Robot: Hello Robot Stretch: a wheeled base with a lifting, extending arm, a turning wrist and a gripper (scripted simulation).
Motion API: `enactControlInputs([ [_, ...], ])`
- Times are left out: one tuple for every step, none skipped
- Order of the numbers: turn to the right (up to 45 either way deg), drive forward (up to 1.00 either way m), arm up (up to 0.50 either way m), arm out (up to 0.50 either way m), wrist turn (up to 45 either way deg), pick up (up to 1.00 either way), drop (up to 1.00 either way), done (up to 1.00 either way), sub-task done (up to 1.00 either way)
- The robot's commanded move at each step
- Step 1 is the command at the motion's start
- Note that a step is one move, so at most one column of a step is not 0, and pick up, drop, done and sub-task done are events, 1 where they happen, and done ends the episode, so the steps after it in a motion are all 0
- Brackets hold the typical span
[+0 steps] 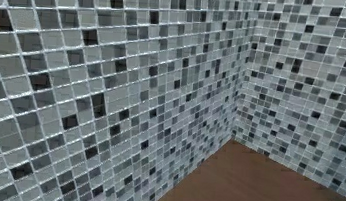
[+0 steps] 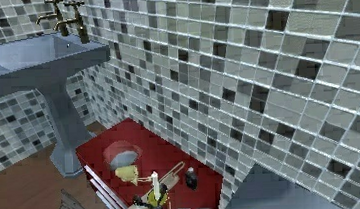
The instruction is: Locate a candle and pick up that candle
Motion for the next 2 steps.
enactControlInputs([
  [0.0,0.0,0.1,0.0,0.0,0.0,0.0,0.0,0.0],
  [0.0,0.0,0.0,0.0,0.0,0.0,0.0,1.0,0.0],
])
